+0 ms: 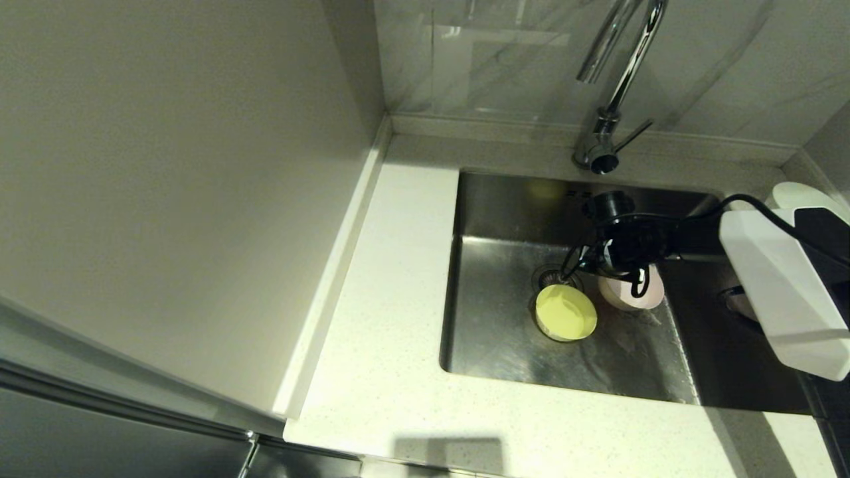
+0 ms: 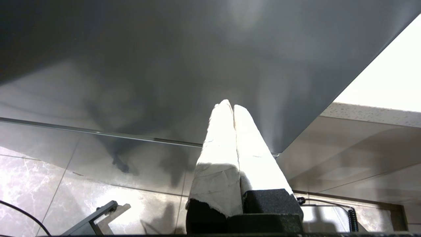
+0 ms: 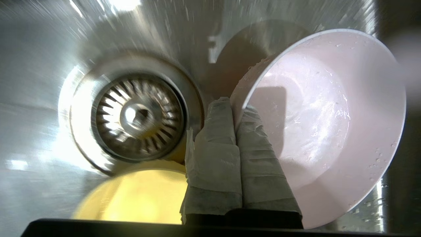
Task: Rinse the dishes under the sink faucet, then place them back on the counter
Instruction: Put a bowl back to the table from the sink
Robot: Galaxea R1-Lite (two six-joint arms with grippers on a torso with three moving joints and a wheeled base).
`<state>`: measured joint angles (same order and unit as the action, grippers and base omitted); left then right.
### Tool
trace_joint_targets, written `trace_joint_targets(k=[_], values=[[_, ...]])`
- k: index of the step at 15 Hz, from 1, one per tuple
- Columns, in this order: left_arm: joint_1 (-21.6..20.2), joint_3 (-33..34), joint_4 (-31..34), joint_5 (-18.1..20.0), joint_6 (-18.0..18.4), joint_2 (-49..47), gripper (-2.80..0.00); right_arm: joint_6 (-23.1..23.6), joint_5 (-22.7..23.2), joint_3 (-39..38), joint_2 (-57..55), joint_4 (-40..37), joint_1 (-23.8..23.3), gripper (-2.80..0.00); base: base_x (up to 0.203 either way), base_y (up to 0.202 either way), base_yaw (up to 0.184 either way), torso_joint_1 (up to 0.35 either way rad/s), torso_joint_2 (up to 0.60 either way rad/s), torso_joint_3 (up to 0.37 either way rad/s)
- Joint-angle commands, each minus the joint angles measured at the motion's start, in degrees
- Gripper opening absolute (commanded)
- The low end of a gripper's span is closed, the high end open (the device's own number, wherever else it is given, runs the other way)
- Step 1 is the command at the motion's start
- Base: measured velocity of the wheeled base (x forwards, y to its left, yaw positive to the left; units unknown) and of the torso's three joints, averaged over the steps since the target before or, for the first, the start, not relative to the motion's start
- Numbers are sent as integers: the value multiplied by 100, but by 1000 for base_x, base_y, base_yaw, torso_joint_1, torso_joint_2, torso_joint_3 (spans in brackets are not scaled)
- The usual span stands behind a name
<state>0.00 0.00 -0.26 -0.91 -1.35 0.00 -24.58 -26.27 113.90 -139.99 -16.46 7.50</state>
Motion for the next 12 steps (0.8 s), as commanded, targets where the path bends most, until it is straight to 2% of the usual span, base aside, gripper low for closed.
trace_joint_targets(k=[1, 2, 5, 7, 8, 10, 11, 12], values=[[0, 0, -1, -5, -5, 9, -280, -42, 65, -32, 486, -181, -2, -280, 0, 0, 0, 0, 0, 0], [0, 0, -1, -5, -5, 9, -280, -131, 130, -79, 680, -433, -3, -280, 0, 0, 0, 0, 0, 0], [0, 0, -1, -5, -5, 9, -280, -421, 873, -102, 1230, -949, 1, -280, 0, 0, 0, 0, 0, 0], [0, 0, -1, -5, -5, 9, -280, -489, 1577, -151, 1651, -1189, 21, -280, 0, 0, 0, 0, 0, 0], [0, 0, -1, -5, -5, 9, -280, -630, 2098, -219, 1914, -1312, 70, -280, 0, 0, 0, 0, 0, 0], [0, 0, -1, -5, -5, 9, -280, -1177, 3175, -305, 2334, -1467, 185, -280, 0, 0, 0, 0, 0, 0], [0, 0, -1, -5, -5, 9, -280, -1509, 3482, -304, 2452, -1506, 293, -280, 0, 0, 0, 0, 0, 0], [0, 0, -1, -5, -5, 9, -280, -1645, 3628, -282, 2514, -1535, 346, -280, 0, 0, 0, 0, 0, 0]])
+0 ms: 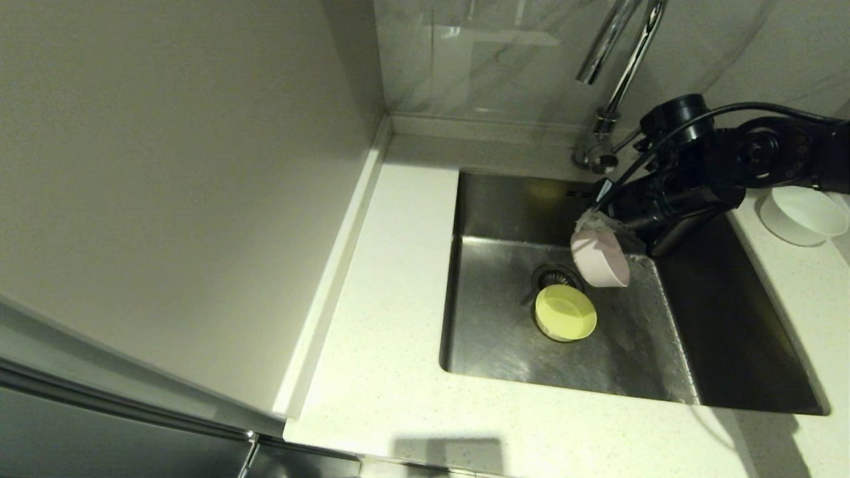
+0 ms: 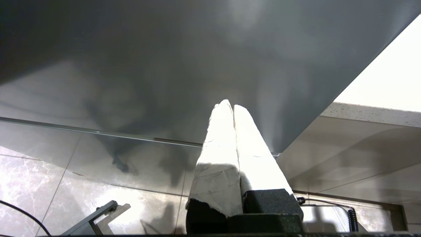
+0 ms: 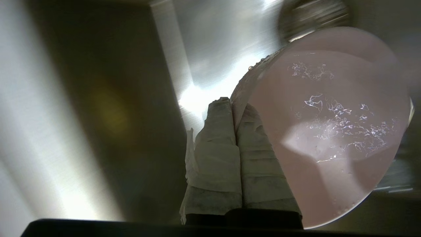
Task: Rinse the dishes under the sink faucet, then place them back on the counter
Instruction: Put a bowl back to the table from the sink
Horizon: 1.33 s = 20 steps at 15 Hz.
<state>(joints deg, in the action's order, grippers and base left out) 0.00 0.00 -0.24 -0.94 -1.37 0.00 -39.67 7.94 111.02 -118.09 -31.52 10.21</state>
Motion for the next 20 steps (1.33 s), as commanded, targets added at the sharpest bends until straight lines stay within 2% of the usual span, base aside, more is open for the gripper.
trace_joint_targets(k=[1, 4, 8, 11, 12, 14, 15, 16, 19, 20], values=[[0, 0, -2, -3, -4, 9, -280, -204, 381, 38, 389, -76, 77, -280, 0, 0, 0, 0, 0, 0], [0, 0, -2, -3, -4, 9, -280, -1060, 1390, 247, 504, -79, -24, -280, 0, 0, 0, 0, 0, 0], [0, 0, -2, -3, -4, 9, -280, -1719, 1742, 262, 534, -66, -188, -280, 0, 0, 0, 0, 0, 0], [0, 0, -2, -3, -4, 9, -280, -2619, 2457, 262, 581, 15, -482, -280, 0, 0, 0, 0, 0, 0], [0, 0, -2, -3, -4, 9, -280, -2989, 2825, 262, 599, 130, -620, -280, 0, 0, 0, 0, 0, 0], [0, 0, -2, -3, -4, 9, -280, -3910, 3848, 262, 680, 473, -963, -280, 0, 0, 0, 0, 0, 0], [0, 0, -2, -3, -4, 9, -280, -4553, 4399, 262, 717, 738, -1169, -280, 0, 0, 0, 0, 0, 0], [0, 0, -2, -3, -4, 9, -280, -5266, 4764, 260, 730, 1112, -1341, -280, 0, 0, 0, 0, 0, 0], [0, 0, -2, -3, -4, 9, -280, -7421, 5366, 242, 619, 2523, -1682, -280, 0, 0, 0, 0, 0, 0], [0, 0, -2, -3, -4, 9, -280, -7980, 5487, 221, 562, 2988, -1769, -280, 0, 0, 0, 0, 0, 0]])
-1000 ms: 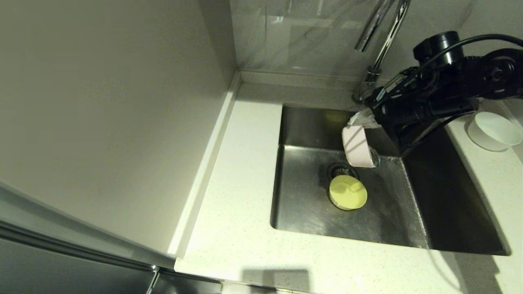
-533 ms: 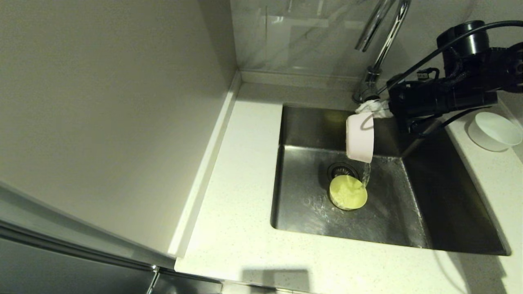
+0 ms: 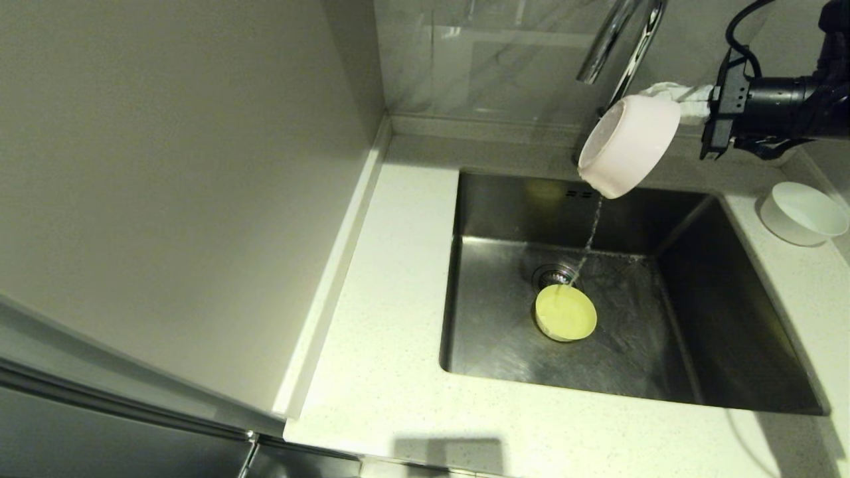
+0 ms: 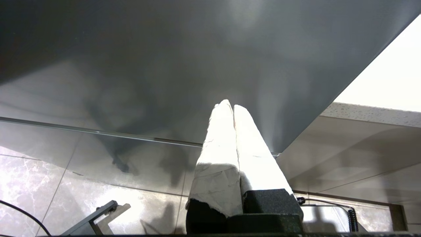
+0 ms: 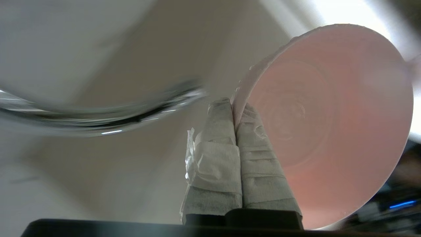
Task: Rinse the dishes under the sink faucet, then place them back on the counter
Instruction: Put a bowl back to the table from the sink
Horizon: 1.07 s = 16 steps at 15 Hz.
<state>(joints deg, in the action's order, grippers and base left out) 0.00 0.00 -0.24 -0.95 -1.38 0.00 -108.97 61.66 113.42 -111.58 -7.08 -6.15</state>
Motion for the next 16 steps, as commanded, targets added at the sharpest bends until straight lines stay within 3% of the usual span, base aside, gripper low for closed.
trace_joint_targets(k=[1, 3, 6, 8, 11, 16], values=[[0, 0, -2, -1, -3, 9, -280, -1495, 211, -42, -136, 894, -214, -280, 0, 0, 0, 0, 0, 0], [0, 0, -2, -1, -3, 9, -280, -1963, 503, -62, -187, 1224, -344, -280, 0, 0, 0, 0, 0, 0], [0, 0, -2, -1, -3, 9, -280, -2247, 636, -57, -148, 1314, -414, -280, 0, 0, 0, 0, 0, 0], [0, 0, -2, -1, -3, 9, -280, -2253, 674, -125, -139, 1317, -430, -280, 0, 0, 0, 0, 0, 0], [0, 0, -2, -1, -3, 9, -280, -2182, 932, -828, -123, 1544, -595, -280, 0, 0, 0, 0, 0, 0], [0, 0, -2, -1, -3, 9, -280, -2261, 1013, 116, -5, 3001, -893, -280, 0, 0, 0, 0, 0, 0]])
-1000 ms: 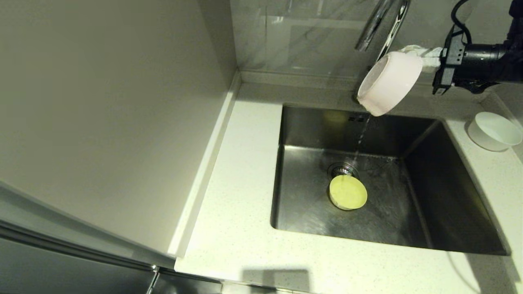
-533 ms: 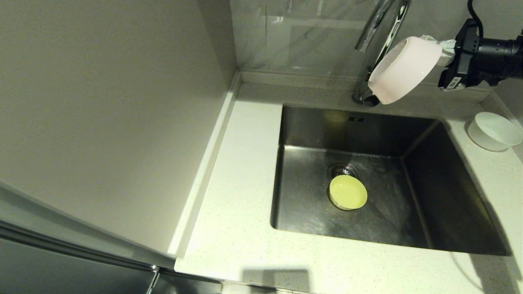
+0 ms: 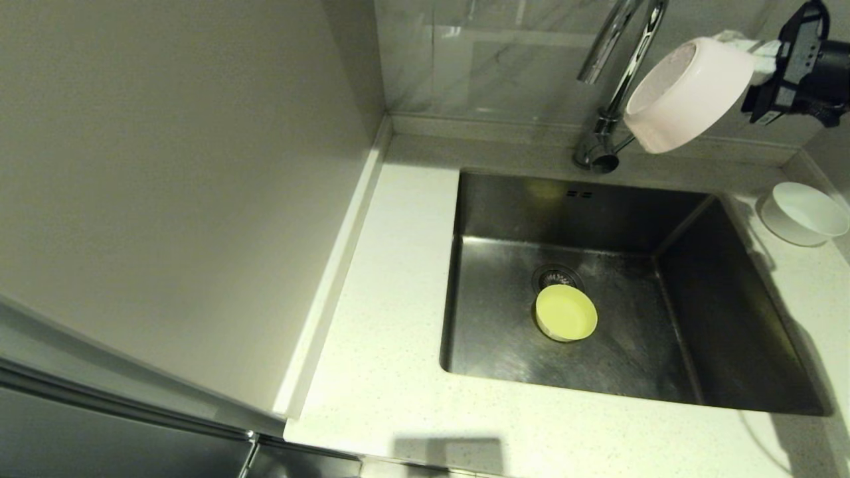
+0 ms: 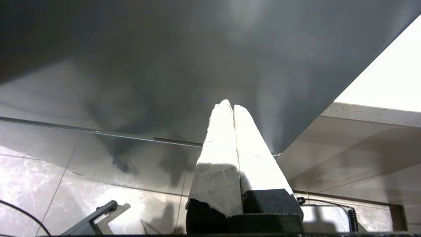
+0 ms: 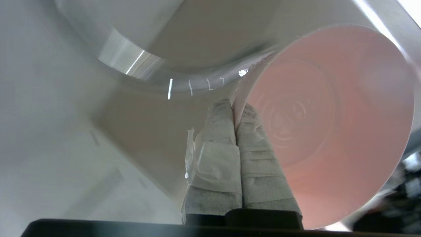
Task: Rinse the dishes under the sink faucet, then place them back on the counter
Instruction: Put a bowl back to the table from the sink
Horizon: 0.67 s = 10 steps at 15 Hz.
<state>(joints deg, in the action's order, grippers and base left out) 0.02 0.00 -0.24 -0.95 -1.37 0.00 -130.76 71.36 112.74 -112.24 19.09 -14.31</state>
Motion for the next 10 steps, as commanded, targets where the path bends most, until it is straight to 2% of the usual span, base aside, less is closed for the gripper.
trace_joint_targets(k=[1, 5, 6, 8, 10], values=[[-2, 0, -2, -2, -4, 9, -280, -111, 125, 106, 90, 596, -95, -280, 0, 0, 0, 0, 0, 0], [-2, 0, -2, -2, -4, 9, -280, -11, 170, -1104, 128, 781, -160, -280, 0, 0, 0, 0, 0, 0], [-2, 0, -2, -2, -4, 9, -280, 112, 294, -1292, 183, 1078, -269, -280, 0, 0, 0, 0, 0, 0], [-2, 0, -2, -2, -4, 9, -280, 230, 550, -1167, 260, 1817, -413, -280, 0, 0, 0, 0, 0, 0], [-2, 0, -2, -2, -4, 9, -280, 248, 708, -861, 336, 2971, -577, -280, 0, 0, 0, 0, 0, 0]])
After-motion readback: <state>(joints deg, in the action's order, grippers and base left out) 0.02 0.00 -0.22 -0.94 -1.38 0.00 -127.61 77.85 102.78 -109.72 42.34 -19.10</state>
